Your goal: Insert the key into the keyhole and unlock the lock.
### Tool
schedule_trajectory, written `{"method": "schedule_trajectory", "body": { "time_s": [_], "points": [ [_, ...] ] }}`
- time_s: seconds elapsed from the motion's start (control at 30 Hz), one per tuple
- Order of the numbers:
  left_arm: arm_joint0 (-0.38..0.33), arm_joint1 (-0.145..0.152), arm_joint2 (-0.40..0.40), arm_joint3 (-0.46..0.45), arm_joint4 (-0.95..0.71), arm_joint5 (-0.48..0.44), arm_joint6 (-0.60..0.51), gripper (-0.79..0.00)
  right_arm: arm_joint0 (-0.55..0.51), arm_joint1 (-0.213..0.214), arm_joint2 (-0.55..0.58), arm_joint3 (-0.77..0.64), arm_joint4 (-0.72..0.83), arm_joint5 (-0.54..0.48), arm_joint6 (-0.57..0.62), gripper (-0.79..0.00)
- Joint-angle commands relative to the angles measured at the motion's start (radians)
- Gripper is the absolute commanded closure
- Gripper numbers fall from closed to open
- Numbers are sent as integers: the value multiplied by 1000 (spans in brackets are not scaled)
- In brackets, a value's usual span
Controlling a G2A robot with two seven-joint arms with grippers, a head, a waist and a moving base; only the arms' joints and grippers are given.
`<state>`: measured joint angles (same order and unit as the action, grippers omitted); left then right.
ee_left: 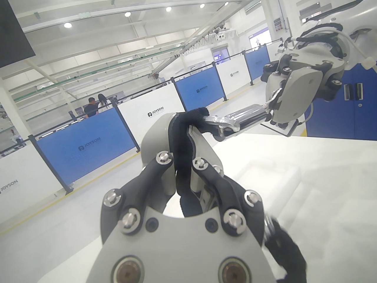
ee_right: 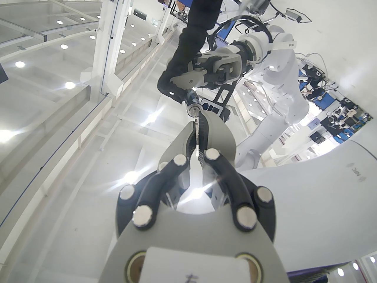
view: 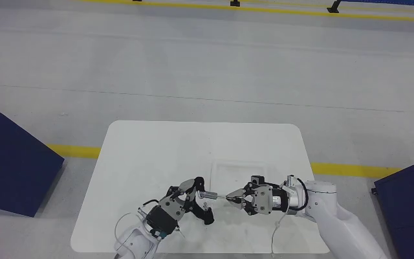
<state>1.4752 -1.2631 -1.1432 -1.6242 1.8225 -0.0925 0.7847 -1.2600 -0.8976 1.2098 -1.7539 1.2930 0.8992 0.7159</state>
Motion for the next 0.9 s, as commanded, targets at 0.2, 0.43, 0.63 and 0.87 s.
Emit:
{"method": "schedule_trajectory", "body": {
  "time_s": [0.2,0.43,0.63,0.87],
  "points": [
    [-1,2,-2,6,-7,4,2,0,9,-2,0,2,1,4,-17,0],
    [-2,5,-2,6,14,16,4,0,10,-2,-5,10,7,29,-12,0],
    [-2,9,-5,4,59,40,6,0,23,-5,-7,37,73,92,-32,0],
    [1,8,2,6,-6,9,17,0,33,-6,-9,16,49,85,-40,-785]
  ]
}}
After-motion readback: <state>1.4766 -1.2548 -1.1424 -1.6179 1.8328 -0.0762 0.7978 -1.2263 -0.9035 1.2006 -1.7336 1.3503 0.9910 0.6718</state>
